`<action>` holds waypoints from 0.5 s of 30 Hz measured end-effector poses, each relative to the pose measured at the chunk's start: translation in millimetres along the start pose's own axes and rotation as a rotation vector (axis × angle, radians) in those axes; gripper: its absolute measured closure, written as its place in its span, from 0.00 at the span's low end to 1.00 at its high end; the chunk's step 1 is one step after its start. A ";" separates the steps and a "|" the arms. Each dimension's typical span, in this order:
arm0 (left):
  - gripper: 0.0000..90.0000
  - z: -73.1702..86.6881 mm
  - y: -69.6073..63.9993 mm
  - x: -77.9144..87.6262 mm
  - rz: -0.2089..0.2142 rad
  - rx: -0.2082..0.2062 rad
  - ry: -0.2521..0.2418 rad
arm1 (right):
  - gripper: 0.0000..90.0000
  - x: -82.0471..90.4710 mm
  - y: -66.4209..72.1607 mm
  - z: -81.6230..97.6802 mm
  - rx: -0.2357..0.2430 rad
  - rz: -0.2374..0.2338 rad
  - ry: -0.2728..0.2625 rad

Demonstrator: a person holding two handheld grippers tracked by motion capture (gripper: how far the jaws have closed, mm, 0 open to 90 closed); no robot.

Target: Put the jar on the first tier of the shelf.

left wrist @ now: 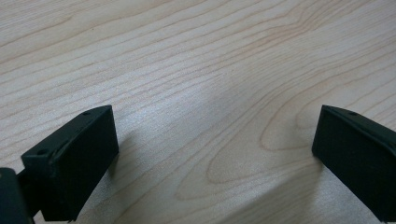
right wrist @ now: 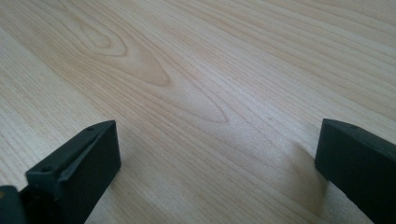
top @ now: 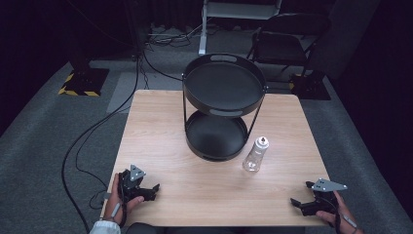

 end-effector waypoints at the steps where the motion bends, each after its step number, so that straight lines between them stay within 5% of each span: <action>1: 0.00 0.0 0.0 0.0 0.000 0.000 0.000 | 0.00 0.0 0.0 0.0 0.000 0.000 0.000; 15: 0.00 0.0 0.0 -0.1 0.002 0.000 0.000 | 0.00 1.1 -2.4 0.2 -0.007 0.008 0.009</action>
Point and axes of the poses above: each handheld gripper's, and its own axes: x roughly backward along the jaws, z roughly out of its underside, y roughly to its left, the point moved 4 cm from there along -x, roughly forward along the jaws, and after that the axes turned 6 degrees about y, right-handed, at the moved point
